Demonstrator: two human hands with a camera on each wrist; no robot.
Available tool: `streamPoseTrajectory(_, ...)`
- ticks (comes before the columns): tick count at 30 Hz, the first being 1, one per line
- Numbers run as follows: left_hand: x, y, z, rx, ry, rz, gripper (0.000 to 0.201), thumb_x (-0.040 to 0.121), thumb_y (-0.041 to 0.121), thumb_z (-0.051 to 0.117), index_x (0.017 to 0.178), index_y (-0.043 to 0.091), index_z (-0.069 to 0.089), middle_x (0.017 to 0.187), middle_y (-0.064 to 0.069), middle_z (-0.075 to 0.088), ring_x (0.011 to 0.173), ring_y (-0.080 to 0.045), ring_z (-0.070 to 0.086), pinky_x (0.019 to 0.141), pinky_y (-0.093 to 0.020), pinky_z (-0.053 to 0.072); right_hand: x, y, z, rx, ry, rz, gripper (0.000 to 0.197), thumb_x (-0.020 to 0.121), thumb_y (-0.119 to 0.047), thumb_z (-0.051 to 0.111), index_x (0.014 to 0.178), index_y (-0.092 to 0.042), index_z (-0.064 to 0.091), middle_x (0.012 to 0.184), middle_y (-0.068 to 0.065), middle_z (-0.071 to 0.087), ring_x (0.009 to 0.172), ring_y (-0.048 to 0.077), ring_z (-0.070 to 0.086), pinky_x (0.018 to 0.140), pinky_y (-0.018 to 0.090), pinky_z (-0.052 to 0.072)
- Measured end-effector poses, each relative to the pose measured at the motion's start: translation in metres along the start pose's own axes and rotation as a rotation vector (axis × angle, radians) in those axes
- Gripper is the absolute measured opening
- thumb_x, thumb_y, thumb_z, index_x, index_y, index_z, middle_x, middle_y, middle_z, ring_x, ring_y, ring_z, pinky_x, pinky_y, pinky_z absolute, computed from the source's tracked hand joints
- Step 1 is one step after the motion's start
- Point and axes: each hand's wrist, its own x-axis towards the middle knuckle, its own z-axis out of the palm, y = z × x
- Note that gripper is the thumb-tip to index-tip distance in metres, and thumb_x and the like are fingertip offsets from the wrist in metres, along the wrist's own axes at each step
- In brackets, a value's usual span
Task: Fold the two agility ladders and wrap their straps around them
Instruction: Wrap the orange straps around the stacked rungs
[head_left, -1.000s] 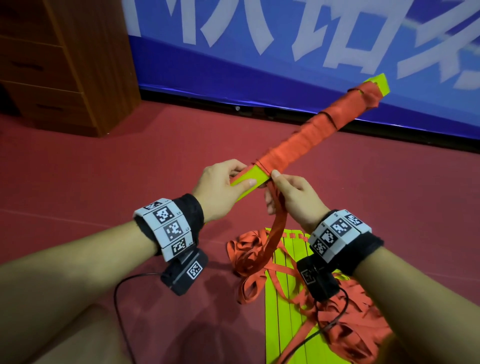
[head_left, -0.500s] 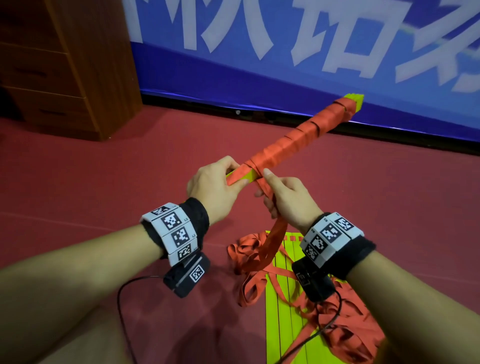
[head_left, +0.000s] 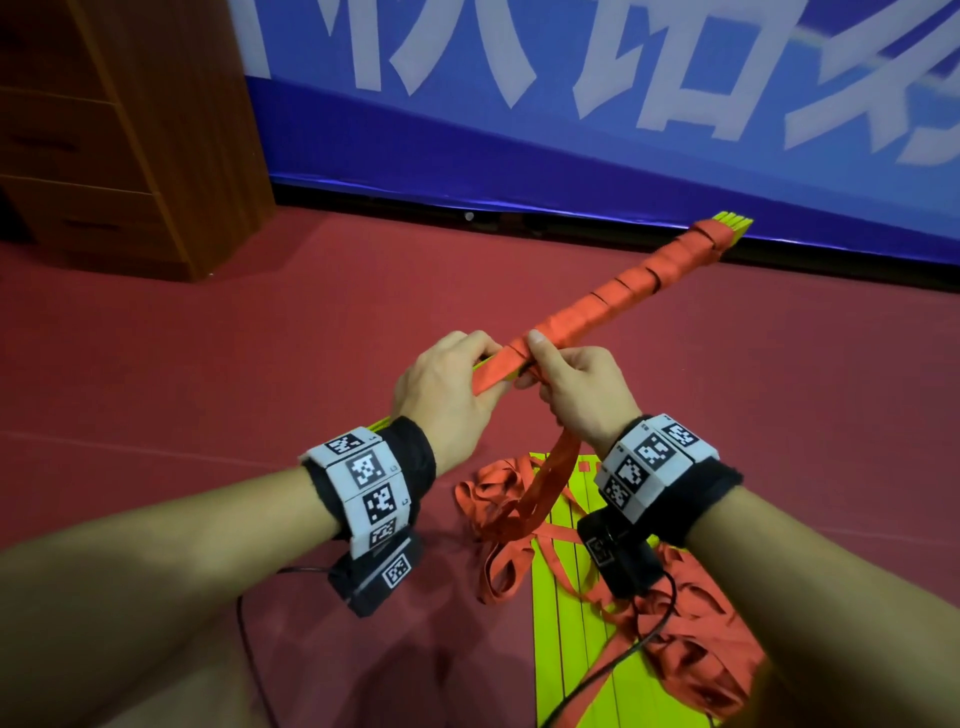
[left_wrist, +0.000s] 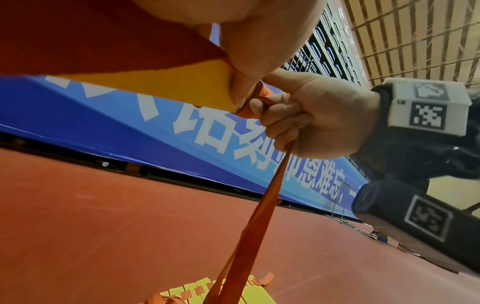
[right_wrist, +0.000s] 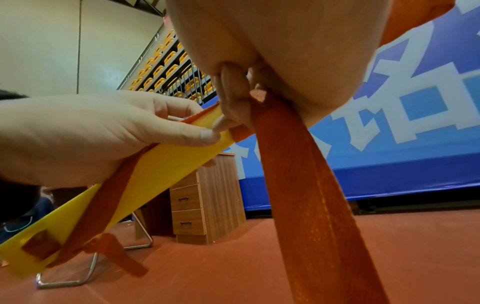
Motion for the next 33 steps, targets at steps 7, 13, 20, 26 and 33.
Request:
streamPoseTrajectory(7,0.006,-0.006,-0.003,-0.112,-0.211,-0.031,0.030,0.087,0.043,0.069,0.116,0.035,0.066,0.106,0.013,0.065,0.101,-0.013,0.063,0.086,-0.038,0.052,0.011,0.014,-0.005,0.006,0.008,-0.002,0.054,0.106,-0.043,0.046,0.068,-0.014,0.070,0.043,-0.010,0.046,0.043,0.013,0.038,0.055,0.031,0.034)
streamPoseTrajectory(13,0.019,-0.014,-0.005,-0.362,-0.309,-0.218,0.026,0.097,0.042,0.058,0.107,0.023,0.073,0.098,0.003,0.075,0.096,-0.015,0.067,0.093,-0.038,0.050,0.006,0.007,-0.016,0.082,-0.128,-0.007,0.048,0.110,-0.033,0.042,0.075,-0.009,0.065,0.046,-0.008,0.035,0.044,0.013,0.028,0.049,0.029,0.026)
streamPoseTrajectory(20,0.016,-0.012,-0.008,-0.794,-0.605,-0.514,0.052,0.107,0.044,0.042,0.106,0.001,0.071,0.097,-0.021,0.075,0.080,-0.033,0.072,0.064,-0.031,0.057,0.000,-0.006,-0.023,0.128,-0.203,-0.104,0.040,0.110,-0.029,0.039,0.081,-0.004,0.052,0.054,-0.002,0.036,0.048,0.014,0.029,0.051,0.030,0.031)
streamPoseTrajectory(26,0.018,-0.008,-0.007,-0.844,-0.440,-0.492,0.044,0.103,0.036,0.054,0.077,0.004,0.068,0.057,-0.008,0.065,0.048,-0.017,0.062,0.049,-0.022,0.051,0.001,-0.008,-0.025,0.100,-0.201,-0.103,0.054,0.111,-0.033,0.035,0.067,-0.008,0.056,0.052,-0.004,0.055,0.045,0.013,0.051,0.052,0.024,0.045)
streamPoseTrajectory(33,0.021,-0.026,0.004,-0.721,-0.311,-0.363,0.100,0.070,0.085,0.066,0.093,-0.012,0.059,0.084,-0.007,0.049,0.073,-0.025,0.040,0.071,-0.040,0.034,0.000,-0.007,-0.024,0.160,-0.234,0.046,0.045,0.112,-0.022,0.033,0.082,-0.006,0.064,0.057,0.005,0.063,0.043,0.014,0.057,0.046,0.022,0.049)
